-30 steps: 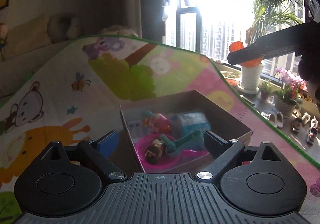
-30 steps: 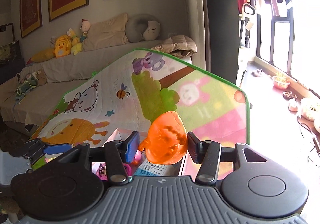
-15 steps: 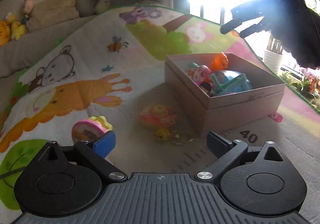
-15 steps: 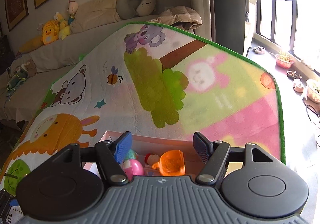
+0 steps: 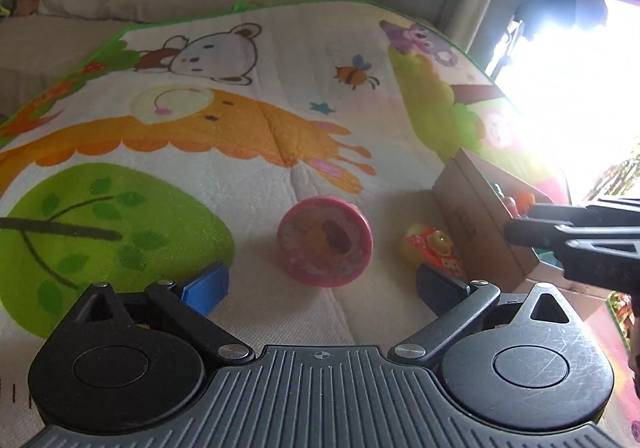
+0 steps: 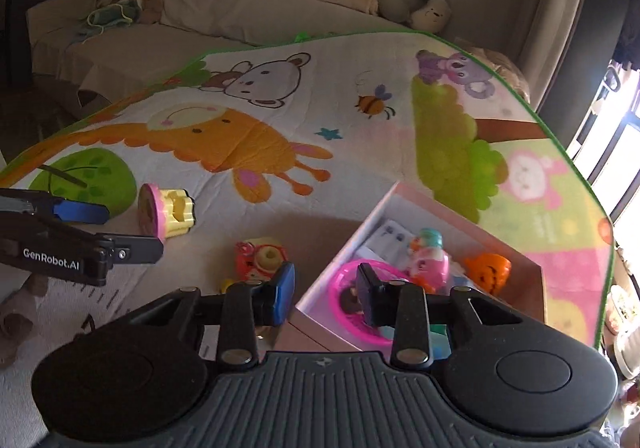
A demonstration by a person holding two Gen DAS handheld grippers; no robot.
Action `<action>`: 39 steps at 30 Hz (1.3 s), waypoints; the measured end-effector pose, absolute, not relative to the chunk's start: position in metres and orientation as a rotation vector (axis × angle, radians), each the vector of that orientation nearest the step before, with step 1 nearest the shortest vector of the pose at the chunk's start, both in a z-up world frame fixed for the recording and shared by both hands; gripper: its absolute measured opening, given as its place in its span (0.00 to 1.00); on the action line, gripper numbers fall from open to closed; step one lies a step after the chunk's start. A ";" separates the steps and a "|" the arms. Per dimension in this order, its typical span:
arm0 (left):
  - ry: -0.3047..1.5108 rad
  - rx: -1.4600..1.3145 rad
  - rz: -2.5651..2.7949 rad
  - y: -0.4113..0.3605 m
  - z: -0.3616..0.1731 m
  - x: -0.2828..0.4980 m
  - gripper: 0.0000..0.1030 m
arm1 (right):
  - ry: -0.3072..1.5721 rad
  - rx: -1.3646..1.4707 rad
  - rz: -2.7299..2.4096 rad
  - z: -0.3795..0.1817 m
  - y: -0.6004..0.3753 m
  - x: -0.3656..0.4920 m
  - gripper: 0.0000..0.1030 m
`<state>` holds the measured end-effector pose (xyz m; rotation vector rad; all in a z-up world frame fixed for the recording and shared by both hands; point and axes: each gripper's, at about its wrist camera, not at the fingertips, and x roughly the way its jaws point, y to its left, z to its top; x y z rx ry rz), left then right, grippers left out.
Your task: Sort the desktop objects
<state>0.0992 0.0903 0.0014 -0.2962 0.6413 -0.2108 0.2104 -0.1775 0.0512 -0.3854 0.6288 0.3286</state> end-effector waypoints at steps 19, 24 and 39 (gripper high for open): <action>0.672 -0.084 -0.410 0.057 0.001 0.076 1.00 | 0.895 -0.343 0.403 0.008 -0.134 0.273 0.30; 0.675 -0.025 -0.397 0.058 0.002 0.056 1.00 | 0.880 -0.295 0.468 0.019 -0.152 0.232 0.30; 0.670 0.099 -0.235 0.042 0.003 0.036 1.00 | 0.713 -0.034 0.415 0.029 -0.260 0.113 0.69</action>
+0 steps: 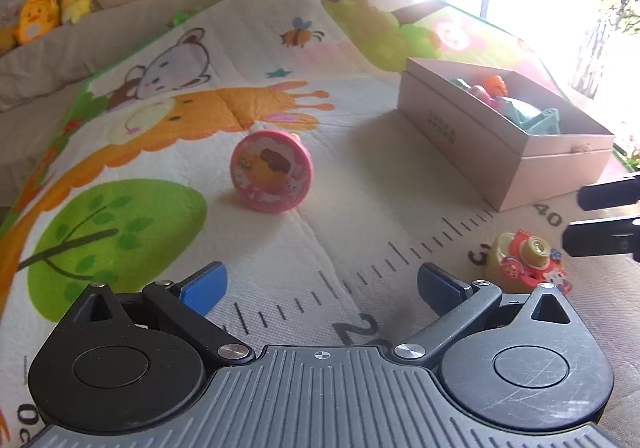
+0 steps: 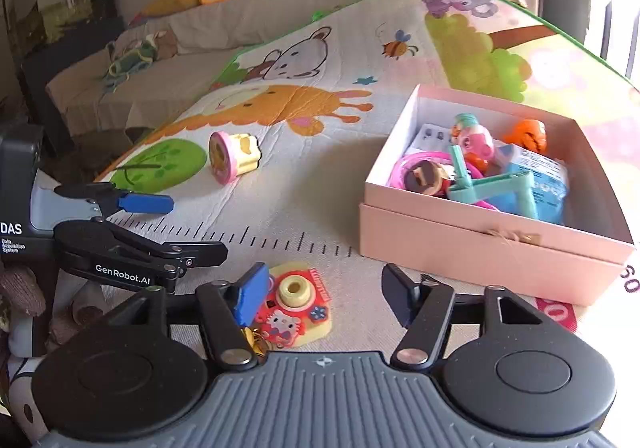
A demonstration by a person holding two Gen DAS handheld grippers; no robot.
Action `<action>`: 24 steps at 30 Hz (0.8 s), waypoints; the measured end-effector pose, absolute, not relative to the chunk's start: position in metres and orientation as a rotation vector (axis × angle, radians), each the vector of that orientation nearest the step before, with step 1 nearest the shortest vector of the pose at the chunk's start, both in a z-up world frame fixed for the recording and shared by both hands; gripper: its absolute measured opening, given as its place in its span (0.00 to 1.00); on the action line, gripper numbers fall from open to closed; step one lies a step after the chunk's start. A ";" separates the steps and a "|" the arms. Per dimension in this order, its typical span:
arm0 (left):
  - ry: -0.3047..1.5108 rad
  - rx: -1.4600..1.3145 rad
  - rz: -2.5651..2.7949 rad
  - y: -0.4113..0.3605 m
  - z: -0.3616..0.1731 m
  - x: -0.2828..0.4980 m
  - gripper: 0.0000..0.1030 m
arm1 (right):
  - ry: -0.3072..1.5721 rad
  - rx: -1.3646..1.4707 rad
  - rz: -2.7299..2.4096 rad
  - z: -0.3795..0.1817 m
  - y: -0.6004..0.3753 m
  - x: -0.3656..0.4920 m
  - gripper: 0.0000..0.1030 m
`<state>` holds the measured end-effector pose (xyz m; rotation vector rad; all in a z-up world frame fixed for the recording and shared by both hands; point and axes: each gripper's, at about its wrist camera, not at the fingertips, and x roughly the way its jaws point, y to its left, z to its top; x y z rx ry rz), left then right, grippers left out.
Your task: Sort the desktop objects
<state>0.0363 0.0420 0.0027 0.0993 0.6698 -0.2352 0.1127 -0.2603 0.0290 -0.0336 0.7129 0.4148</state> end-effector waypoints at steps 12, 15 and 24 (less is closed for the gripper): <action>0.500 -0.128 -0.217 0.073 0.011 0.034 1.00 | 0.450 0.102 0.257 0.009 -0.299 0.076 0.91; 0.498 -0.139 -0.252 0.074 0.011 0.053 1.00 | 0.424 0.062 0.271 0.009 -0.287 0.086 0.91; 0.536 -0.101 -0.363 0.070 0.005 0.086 1.00 | 0.414 0.125 0.229 0.008 -0.293 0.095 0.94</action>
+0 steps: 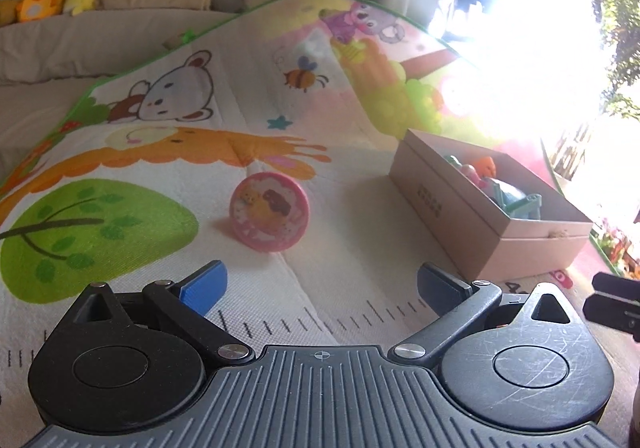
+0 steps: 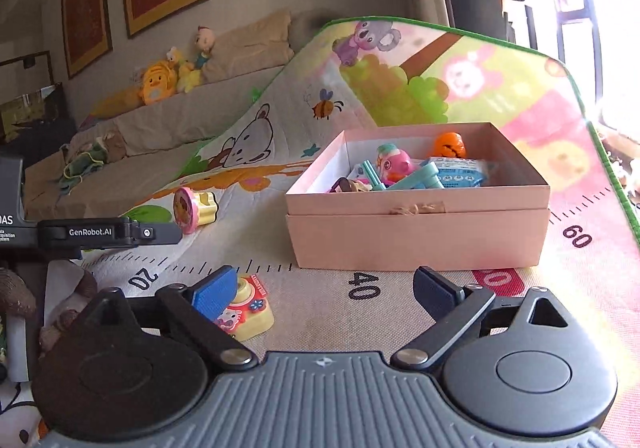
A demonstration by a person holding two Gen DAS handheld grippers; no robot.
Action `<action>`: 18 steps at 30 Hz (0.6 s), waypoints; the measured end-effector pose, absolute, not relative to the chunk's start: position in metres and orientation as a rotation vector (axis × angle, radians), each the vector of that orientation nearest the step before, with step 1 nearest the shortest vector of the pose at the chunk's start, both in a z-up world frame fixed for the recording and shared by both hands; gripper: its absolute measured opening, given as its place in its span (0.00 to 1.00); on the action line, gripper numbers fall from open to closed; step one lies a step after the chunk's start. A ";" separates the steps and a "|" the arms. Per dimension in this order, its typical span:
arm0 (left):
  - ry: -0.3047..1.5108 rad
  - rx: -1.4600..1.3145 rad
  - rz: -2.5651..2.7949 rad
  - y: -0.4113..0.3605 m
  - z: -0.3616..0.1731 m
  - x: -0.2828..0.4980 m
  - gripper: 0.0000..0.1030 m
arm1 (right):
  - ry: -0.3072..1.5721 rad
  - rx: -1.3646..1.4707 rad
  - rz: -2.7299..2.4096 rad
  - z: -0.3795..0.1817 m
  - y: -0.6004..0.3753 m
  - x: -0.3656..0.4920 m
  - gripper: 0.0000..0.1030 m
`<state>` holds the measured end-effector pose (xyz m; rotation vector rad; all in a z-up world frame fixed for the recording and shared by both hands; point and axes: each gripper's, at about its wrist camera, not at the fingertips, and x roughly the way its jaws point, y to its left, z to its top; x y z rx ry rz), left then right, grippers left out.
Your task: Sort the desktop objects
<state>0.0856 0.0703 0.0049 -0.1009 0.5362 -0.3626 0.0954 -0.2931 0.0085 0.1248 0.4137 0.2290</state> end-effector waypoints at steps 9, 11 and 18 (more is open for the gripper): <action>0.580 -0.058 -0.320 0.086 0.002 0.077 1.00 | 0.607 0.029 0.205 0.013 -0.272 0.114 1.00; 0.587 -0.064 -0.255 0.090 0.002 0.076 1.00 | 0.663 -0.038 0.264 0.016 -0.264 0.122 1.00; 0.650 -0.226 -0.228 0.118 -0.002 0.088 1.00 | 0.389 -0.147 0.136 0.092 -0.278 0.142 1.00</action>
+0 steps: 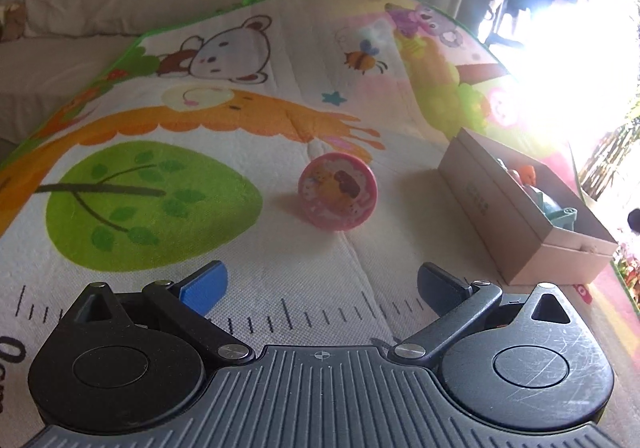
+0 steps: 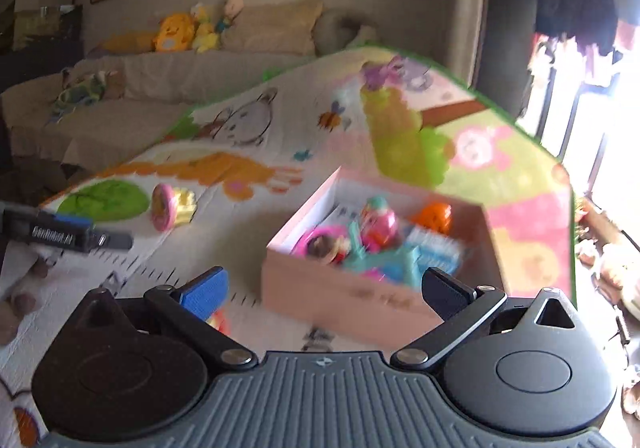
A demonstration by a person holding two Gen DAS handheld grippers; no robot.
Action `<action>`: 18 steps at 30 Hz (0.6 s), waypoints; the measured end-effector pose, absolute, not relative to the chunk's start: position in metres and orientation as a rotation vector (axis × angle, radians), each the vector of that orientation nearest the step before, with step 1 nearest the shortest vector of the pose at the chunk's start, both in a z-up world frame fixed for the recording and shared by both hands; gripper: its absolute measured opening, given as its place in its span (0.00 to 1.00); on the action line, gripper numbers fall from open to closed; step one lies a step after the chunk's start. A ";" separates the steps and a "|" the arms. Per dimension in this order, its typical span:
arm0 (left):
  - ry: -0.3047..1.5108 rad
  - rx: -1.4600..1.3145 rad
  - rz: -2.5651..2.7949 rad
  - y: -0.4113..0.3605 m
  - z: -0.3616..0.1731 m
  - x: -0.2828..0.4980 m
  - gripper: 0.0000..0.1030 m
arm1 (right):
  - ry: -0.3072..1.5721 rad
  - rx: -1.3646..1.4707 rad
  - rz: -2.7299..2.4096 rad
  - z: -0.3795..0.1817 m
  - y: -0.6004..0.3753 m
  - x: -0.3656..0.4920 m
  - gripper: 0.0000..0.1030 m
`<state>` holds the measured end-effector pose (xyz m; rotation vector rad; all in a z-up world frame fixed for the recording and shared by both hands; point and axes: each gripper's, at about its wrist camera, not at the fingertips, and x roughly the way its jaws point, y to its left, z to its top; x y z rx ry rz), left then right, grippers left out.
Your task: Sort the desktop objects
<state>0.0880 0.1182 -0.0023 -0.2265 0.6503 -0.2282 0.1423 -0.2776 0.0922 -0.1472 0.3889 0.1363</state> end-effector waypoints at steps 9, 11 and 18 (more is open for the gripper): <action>0.621 -0.097 -0.207 0.094 0.000 0.080 1.00 | 0.306 -0.122 -0.095 0.078 -0.291 0.246 1.00; 0.618 -0.101 -0.206 0.095 0.000 0.079 1.00 | 0.324 -0.084 -0.098 0.070 -0.287 0.256 1.00; 0.631 -0.135 -0.202 0.100 -0.001 0.082 1.00 | 0.362 -0.017 -0.028 0.085 -0.282 0.240 1.00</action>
